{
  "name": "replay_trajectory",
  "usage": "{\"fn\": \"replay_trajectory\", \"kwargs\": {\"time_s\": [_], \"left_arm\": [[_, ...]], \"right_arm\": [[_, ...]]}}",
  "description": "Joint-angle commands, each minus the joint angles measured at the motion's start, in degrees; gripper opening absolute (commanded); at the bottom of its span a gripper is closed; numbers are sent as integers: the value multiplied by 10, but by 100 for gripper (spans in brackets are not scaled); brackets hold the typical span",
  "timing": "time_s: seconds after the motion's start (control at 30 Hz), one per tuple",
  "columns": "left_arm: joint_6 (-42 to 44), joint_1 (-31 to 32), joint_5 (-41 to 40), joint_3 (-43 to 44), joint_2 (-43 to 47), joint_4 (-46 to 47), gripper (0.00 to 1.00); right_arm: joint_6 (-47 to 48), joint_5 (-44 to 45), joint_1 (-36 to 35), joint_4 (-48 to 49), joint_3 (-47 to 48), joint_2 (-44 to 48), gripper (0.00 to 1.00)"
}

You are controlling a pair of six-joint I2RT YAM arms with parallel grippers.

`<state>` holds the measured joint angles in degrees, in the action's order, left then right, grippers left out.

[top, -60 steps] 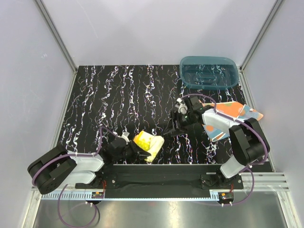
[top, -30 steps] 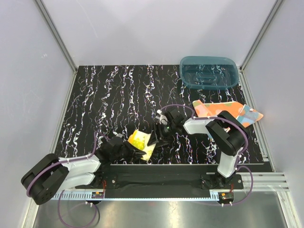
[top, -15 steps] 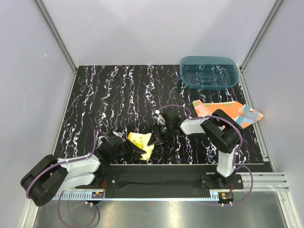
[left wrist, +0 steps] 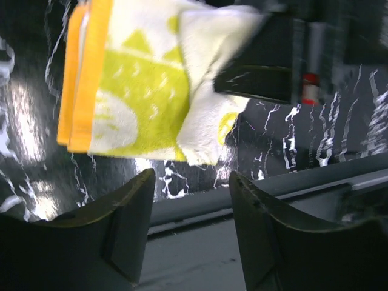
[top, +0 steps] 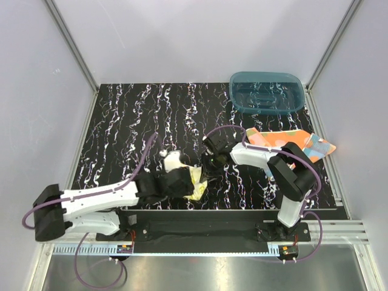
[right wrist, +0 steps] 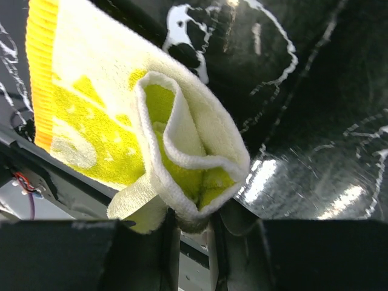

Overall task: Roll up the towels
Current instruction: Roll the towel

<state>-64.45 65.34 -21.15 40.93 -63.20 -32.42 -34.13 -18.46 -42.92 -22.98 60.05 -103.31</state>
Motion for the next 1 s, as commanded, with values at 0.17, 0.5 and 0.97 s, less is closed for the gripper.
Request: {"fn": "replay_trajectory", "kwargs": {"time_s": [0.17,0.5,0.97], "left_arm": [[184,111,-137,84,-136,62,70],[257,131,-123,106,-202,155,68],[236,143,-111,94,-279,187,68]], "right_arm": [[21,74,3,-101,21,23,20],[29,76,3,-116,31,31,21],[34,75,3,-130,35,38,22]]}}
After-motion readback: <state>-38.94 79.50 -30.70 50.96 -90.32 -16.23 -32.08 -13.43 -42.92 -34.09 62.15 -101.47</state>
